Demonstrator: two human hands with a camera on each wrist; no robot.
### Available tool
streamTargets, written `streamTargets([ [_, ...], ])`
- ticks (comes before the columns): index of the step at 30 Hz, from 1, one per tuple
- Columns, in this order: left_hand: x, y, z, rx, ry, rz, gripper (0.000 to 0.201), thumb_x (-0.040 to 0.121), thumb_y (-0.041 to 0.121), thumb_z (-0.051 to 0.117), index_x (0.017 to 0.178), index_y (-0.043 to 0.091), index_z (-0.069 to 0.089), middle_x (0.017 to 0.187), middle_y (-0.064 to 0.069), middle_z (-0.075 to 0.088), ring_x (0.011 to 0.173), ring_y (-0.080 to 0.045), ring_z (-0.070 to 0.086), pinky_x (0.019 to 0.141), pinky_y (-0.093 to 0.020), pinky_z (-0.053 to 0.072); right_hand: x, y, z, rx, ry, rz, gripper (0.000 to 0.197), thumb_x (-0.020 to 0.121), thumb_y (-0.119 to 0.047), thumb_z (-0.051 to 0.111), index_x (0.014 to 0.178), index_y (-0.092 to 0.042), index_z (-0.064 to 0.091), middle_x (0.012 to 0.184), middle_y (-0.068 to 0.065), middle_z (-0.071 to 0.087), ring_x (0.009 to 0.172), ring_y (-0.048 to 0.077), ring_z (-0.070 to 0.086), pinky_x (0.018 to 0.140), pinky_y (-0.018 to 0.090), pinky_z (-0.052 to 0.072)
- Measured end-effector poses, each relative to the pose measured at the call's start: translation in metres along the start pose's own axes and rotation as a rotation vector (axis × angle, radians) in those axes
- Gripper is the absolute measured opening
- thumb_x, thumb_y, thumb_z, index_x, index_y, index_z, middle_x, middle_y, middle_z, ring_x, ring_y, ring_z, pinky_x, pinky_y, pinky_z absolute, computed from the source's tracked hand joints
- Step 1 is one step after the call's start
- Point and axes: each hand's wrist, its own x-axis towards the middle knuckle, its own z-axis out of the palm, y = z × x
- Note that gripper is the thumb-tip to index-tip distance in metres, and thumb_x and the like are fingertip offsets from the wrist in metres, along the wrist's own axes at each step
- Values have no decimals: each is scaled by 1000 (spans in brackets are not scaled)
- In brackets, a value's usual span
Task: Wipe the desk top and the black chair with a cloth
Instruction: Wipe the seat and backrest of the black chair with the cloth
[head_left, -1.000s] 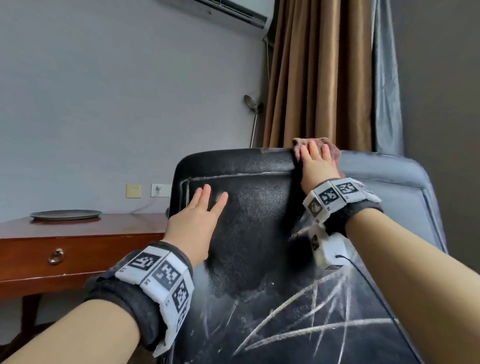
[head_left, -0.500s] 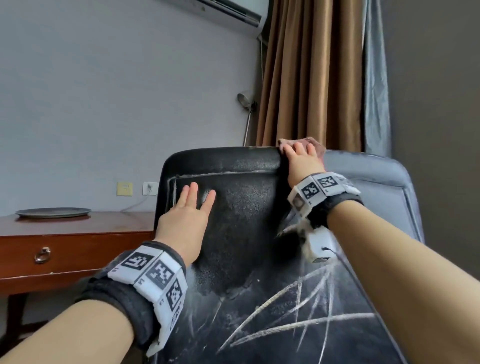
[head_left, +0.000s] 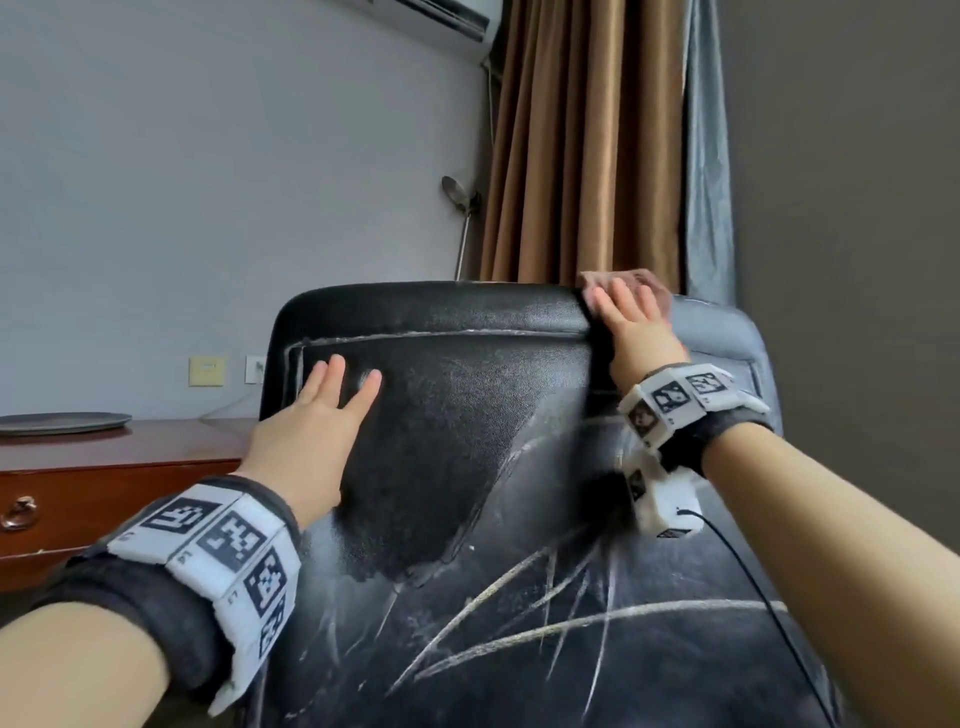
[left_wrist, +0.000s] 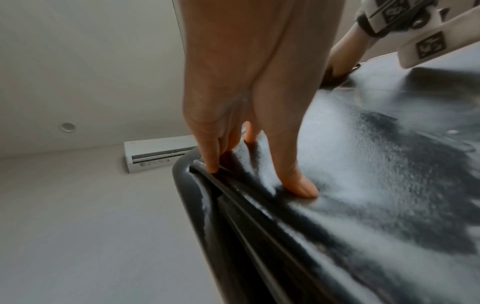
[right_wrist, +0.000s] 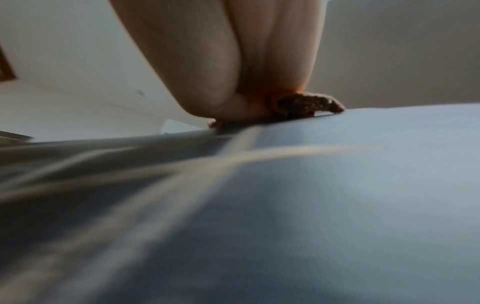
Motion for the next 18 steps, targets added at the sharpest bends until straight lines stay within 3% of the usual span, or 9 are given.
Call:
streamTargets([
  [5, 1, -1, 2, 1, 6, -10, 107, 83, 5, 65, 148, 24, -18, 155, -14, -22, 145, -24, -14, 99, -26, 45, -18, 53, -5, -10, 136, 256, 69, 88, -4, 44, 149, -20, 16, 156, 5, 11, 143, 34, 5, 114, 51, 14],
  [7, 2, 4, 5, 26, 30, -39, 103, 84, 0, 62, 149, 21, -15, 155, -17, -19, 146, -27, -11, 101, -28, 42, -19, 35, -5, -29, 163, 318, 59, 93, -6, 37, 147, -22, 21, 154, 5, 15, 142, 34, 8, 108, 52, 25],
  [9, 4, 9, 7, 41, 44, -62, 100, 85, 0, 61, 150, 19, -13, 155, -19, -17, 146, -30, -8, 103, -30, 41, -19, -1, 1, -86, 213, 177, 56, 90, -4, 39, 142, -22, 30, 146, 7, 27, 135, 33, 21, 98, 49, 37],
  [10, 4, 10, 7, 44, 45, -68, 100, 85, 0, 61, 150, 19, -12, 155, -20, -16, 146, -30, -7, 103, -30, 41, -20, -20, 6, -101, 221, 46, 59, 87, -3, 42, 142, -22, 31, 145, 7, 30, 133, 32, 24, 98, 47, 38],
  [13, 3, 6, 5, 53, 43, -59, 102, 84, 3, 63, 150, 21, -13, 155, -18, -16, 146, -28, -7, 99, -28, 43, -17, -44, 9, -96, 76, -181, 72, 84, -1, 45, 148, -21, 20, 154, 1, 19, 141, 32, 13, 114, 39, 16],
  [15, 2, 2, 4, 47, 35, -40, 105, 84, 5, 65, 149, 23, -15, 155, -16, -17, 146, -26, -9, 98, -26, 43, -8, -18, -5, -108, 0, -204, 81, 78, 4, 50, 149, -19, 18, 154, 5, 19, 139, 32, 15, 114, 37, 9],
  [18, 2, 1, 4, 49, 37, -31, 105, 84, 5, 65, 149, 23, -16, 156, -15, -17, 146, -25, -9, 97, -25, 44, -5, 51, -14, -121, 44, -30, 85, 75, 5, 53, 149, -15, 18, 154, 13, 17, 138, 37, 15, 116, 42, 4],
])
